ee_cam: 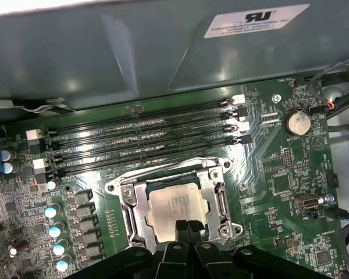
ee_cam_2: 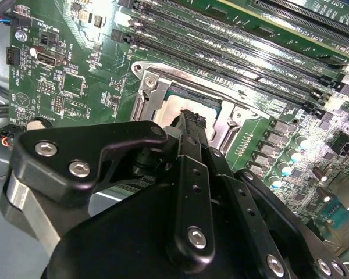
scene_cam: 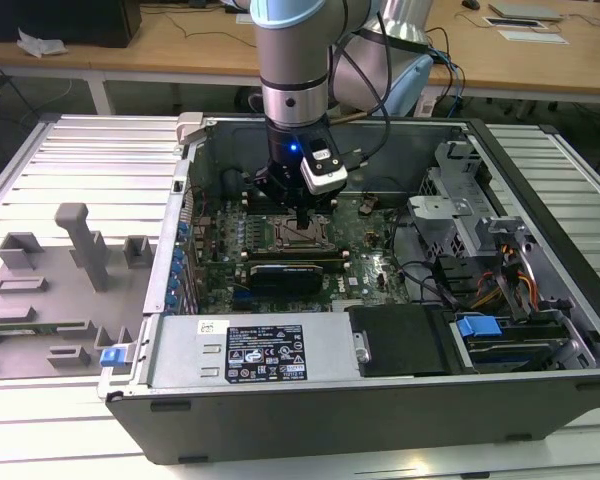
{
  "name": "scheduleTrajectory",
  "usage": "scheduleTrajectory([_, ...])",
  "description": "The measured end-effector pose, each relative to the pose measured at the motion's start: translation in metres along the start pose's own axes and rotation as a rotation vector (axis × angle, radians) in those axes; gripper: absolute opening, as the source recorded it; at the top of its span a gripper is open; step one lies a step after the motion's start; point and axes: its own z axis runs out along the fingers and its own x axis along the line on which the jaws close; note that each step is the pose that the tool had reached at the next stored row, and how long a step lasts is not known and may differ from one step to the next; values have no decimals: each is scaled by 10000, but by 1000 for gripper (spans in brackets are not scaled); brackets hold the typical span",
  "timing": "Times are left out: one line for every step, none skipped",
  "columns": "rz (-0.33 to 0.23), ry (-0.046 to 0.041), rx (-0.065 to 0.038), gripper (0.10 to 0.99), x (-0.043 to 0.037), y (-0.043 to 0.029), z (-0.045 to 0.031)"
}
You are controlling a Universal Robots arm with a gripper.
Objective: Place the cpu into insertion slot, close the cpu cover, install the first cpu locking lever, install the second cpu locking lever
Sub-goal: 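Install the second cpu locking lever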
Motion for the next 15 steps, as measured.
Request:
scheduleTrajectory([-2, 0, 0, 106, 0, 0, 0])
scheduleTrajectory([-3, 0, 0, 106, 0, 0, 0])
scheduleTrajectory([-5, 0, -1, 106, 0, 0, 0])
scheduleTrajectory([-6, 0, -1, 106, 0, 0, 0])
scheduleTrajectory([-8, 0, -1, 106, 0, 0, 0])
scheduleTrajectory([-8, -1, -2, 106, 0, 0, -1])
scheduleTrajectory([-9, 1, 0, 106, -2, -1, -16])
scheduleTrajectory([-8, 0, -1, 106, -4, -1, -38])
scheduleTrajectory([-8, 0, -1, 106, -7, -2, -57])
scheduleTrajectory([-8, 0, -2, 106, -10, -2, -83])
scheduleTrajectory([-9, 0, 1, 106, -15, -3, -123])
scheduleTrajectory([-9, -2, 0, 106, -17, -3, -139])
scheduleTrajectory([-9, -3, 0, 106, -17, -3, -139])
scheduleTrajectory([-9, -1, 3, 106, -17, -3, -140])
scheduleTrajectory([-10, -1, 4, 106, -17, -5, -141])
